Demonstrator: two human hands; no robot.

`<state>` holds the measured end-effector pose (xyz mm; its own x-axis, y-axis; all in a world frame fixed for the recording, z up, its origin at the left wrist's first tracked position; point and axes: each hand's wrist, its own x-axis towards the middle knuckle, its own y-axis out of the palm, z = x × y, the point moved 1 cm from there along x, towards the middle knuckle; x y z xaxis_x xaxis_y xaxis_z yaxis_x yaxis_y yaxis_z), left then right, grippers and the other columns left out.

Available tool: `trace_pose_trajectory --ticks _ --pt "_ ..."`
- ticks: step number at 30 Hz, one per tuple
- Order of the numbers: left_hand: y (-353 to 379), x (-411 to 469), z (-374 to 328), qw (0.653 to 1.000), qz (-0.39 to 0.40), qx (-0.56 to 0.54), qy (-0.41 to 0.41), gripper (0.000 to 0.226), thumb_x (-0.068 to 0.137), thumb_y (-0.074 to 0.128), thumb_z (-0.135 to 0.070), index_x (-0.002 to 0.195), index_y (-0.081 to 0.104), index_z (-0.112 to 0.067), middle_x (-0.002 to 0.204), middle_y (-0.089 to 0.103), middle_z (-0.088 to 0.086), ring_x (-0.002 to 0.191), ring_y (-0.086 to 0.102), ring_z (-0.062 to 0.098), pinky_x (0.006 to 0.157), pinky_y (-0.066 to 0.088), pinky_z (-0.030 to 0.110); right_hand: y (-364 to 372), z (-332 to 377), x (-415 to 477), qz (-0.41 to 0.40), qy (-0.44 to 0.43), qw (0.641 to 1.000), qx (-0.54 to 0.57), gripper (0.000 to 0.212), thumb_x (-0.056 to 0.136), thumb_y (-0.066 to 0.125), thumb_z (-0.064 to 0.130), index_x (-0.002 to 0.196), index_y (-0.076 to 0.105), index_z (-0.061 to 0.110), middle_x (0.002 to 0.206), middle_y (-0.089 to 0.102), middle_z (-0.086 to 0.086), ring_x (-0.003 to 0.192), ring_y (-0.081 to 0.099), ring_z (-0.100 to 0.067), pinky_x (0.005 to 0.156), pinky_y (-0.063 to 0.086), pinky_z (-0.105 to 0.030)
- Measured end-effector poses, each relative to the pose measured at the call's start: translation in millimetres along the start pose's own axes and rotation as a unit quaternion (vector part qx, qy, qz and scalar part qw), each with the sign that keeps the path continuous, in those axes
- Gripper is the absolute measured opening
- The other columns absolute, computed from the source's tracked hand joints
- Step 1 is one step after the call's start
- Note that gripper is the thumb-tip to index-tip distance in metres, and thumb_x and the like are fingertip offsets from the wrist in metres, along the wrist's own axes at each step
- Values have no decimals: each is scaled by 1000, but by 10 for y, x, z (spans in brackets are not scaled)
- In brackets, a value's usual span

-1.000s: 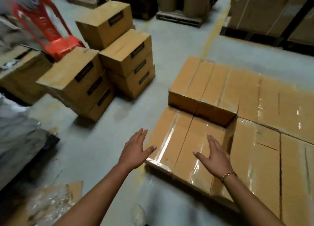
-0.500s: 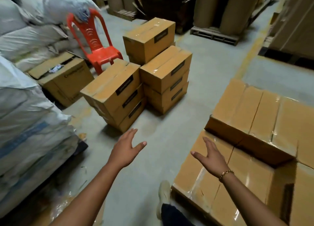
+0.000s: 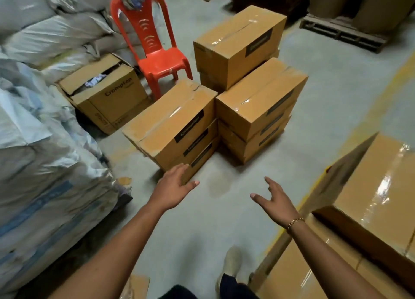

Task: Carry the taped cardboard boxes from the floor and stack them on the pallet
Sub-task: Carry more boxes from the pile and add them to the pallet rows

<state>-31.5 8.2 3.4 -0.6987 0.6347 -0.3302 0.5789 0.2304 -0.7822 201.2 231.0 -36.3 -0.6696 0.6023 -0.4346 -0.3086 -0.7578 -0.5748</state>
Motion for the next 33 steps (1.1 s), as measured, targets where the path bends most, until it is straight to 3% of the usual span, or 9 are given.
trace_pose_trajectory --ticks 5,8,13,20,27,31,33 --pt "-350 608 275 999 -9 -19 -29 72 95 57 -59 157 36 -27 164 31 0 150 28 21 120 28 43 230 700 767 53 -12 998 12 85 90 67 55 158 26 25 163 30 3 144 39 -20 114 38 -41" --pt "-583 958 576 998 -12 -23 -49 76 92 56 -66 154 39 -27 161 36 0 146 35 23 118 33 47 502 1081 1140 75 -6 996 44 83 90 67 53 158 27 26 162 32 3 141 42 -21 108 41 -37" --pt "-931 1668 1180 998 -7 -20 -65 75 91 57 -65 153 41 -25 160 38 0 144 38 25 116 34 48 1136 1605 1830 101 19 991 80 80 92 66 49 157 28 25 162 32 2 142 43 -24 110 42 -41" --pt "-1433 3070 2228 996 45 -13 -77 79 84 55 -66 149 47 -22 158 41 2 142 40 26 115 34 42 2168 2232 2914 103 134 976 137 78 93 65 50 157 29 23 159 36 1 140 43 -24 106 39 -36" --pt "-1587 4453 3050 993 60 1 -100 83 90 62 -59 157 34 -18 163 32 8 148 32 31 119 29 50 2966 2498 3914 63 266 937 217 85 86 69 54 155 28 25 157 37 0 137 44 -27 110 42 -53" --pt "-1491 4951 3332 987 80 -33 -139 91 92 65 -55 161 20 -17 166 27 8 150 30 30 120 29 48 3238 2505 4206 46 319 910 260 64 93 65 45 146 37 25 136 50 1 114 50 -23 95 50 -47" --pt "-1431 5110 3421 976 93 -98 -173 93 92 66 -54 162 17 -19 165 31 7 148 36 28 117 32 42 3328 2469 4299 38 338 898 279 56 93 65 44 139 41 24 129 54 2 109 53 -22 96 50 -50"
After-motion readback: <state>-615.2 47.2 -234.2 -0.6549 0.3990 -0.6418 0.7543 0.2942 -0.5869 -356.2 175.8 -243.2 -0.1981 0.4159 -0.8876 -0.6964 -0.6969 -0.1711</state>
